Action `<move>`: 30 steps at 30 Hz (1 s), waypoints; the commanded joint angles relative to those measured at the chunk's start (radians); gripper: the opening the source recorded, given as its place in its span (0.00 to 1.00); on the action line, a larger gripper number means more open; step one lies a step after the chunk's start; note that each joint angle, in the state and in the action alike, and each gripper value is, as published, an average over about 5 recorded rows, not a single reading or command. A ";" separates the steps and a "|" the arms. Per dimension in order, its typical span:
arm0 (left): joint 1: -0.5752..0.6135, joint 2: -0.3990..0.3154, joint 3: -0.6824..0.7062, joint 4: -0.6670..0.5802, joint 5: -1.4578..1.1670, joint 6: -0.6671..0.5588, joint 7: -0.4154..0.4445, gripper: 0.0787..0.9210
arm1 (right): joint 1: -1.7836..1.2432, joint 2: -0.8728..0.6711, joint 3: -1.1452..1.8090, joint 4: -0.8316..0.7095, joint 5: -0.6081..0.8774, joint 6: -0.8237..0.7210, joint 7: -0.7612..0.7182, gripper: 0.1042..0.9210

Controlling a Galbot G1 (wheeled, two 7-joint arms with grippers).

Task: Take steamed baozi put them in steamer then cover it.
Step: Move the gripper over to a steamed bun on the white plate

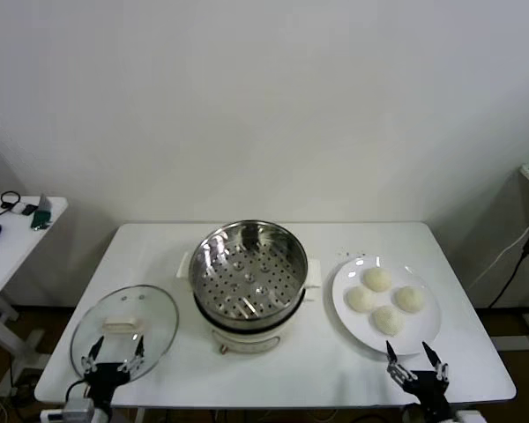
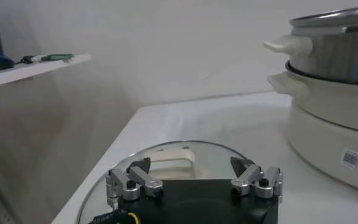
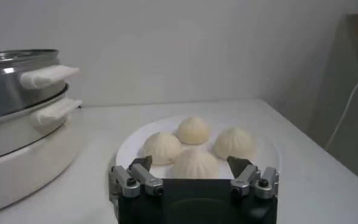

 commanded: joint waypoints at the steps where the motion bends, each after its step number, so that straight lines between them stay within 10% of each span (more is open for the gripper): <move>1: 0.001 0.002 0.000 -0.004 -0.002 0.001 0.000 0.88 | 0.113 -0.054 0.021 0.007 -0.026 -0.104 -0.003 0.88; 9: 0.008 0.011 0.004 -0.020 -0.016 -0.003 0.000 0.88 | 0.536 -0.307 -0.088 -0.195 -0.011 -0.243 -0.097 0.88; 20: -0.001 0.017 0.018 -0.024 -0.019 -0.007 0.008 0.88 | 0.965 -0.749 -0.533 -0.411 -0.267 -0.141 -0.723 0.88; 30: -0.010 0.013 0.028 -0.026 -0.017 -0.004 0.015 0.88 | 1.759 -0.799 -1.338 -0.650 -0.343 0.102 -1.229 0.88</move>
